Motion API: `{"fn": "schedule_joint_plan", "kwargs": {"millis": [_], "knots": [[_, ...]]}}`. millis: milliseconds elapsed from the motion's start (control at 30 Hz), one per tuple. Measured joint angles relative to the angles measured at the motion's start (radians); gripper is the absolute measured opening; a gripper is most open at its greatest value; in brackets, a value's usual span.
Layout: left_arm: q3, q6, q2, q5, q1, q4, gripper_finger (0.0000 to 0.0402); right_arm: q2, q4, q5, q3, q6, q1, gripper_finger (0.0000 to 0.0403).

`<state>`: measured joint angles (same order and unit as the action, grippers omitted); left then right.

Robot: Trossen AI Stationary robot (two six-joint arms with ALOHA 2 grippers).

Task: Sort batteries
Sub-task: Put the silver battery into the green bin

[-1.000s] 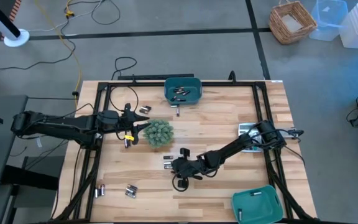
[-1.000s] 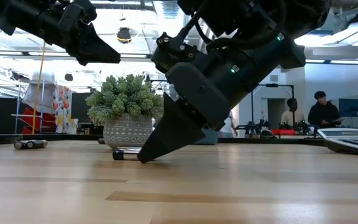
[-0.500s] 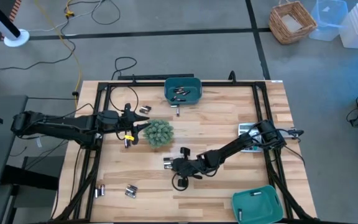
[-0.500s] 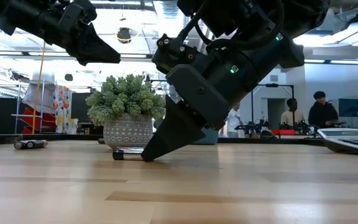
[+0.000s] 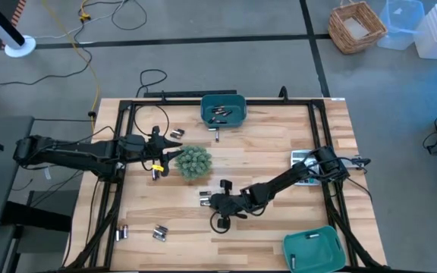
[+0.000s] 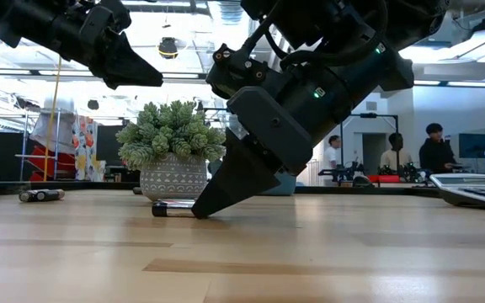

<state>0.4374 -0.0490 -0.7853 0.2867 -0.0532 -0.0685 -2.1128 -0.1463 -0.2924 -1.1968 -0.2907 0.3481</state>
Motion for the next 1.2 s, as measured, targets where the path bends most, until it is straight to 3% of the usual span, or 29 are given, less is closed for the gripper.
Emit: {"fn": "schedule_joint_plan", "kwargs": {"millis": [1200], "knots": [[0.0,0.0,0.0,0.0,0.0,0.011,0.0118,0.07,0.012,0.011,0.003,0.098,0.027,0.005]]}}
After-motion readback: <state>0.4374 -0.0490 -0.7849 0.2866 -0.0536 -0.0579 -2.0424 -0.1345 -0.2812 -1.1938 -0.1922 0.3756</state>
